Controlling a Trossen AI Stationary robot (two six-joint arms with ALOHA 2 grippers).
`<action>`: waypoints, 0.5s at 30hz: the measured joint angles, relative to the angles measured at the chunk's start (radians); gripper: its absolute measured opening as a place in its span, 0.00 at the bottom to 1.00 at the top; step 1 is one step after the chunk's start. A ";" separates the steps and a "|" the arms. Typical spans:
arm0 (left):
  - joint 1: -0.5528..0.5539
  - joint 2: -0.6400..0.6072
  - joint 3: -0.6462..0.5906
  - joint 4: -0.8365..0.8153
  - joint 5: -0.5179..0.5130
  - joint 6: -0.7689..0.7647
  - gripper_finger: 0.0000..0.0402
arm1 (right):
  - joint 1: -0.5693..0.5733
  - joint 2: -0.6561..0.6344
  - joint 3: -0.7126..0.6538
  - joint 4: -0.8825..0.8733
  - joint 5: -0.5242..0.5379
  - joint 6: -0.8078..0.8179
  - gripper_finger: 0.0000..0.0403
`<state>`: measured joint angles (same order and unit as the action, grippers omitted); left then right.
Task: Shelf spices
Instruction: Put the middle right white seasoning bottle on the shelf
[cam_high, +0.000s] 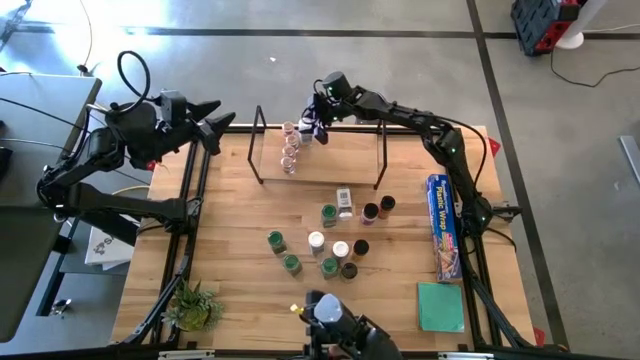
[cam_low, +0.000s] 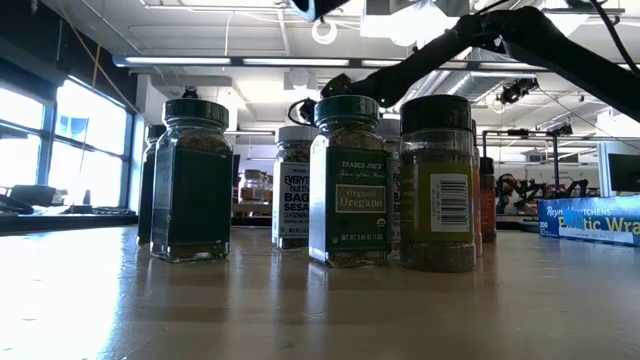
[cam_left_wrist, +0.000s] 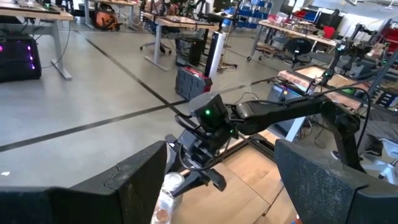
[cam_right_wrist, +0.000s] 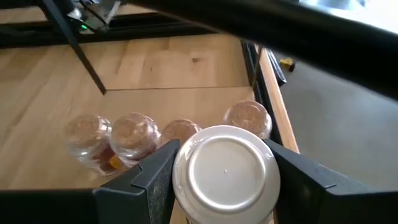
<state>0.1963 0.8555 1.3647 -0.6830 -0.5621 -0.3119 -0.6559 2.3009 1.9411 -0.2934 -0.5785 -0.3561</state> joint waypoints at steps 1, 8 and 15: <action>0.000 0.000 0.000 0.000 0.000 0.000 0.73 | 0.000 0.000 0.000 0.000 0.009 0.000 0.52; 0.000 0.000 0.000 0.000 0.001 0.000 0.73 | 0.000 -0.003 0.002 -0.010 0.109 0.041 0.52; 0.000 0.000 0.000 0.000 0.001 -0.020 0.73 | 0.001 -0.007 0.005 -0.068 0.153 0.043 0.52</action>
<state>0.1963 0.8555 1.3647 -0.6834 -0.5610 -0.3321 -0.6547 2.2943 1.9458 -0.3611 -0.4254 -0.3134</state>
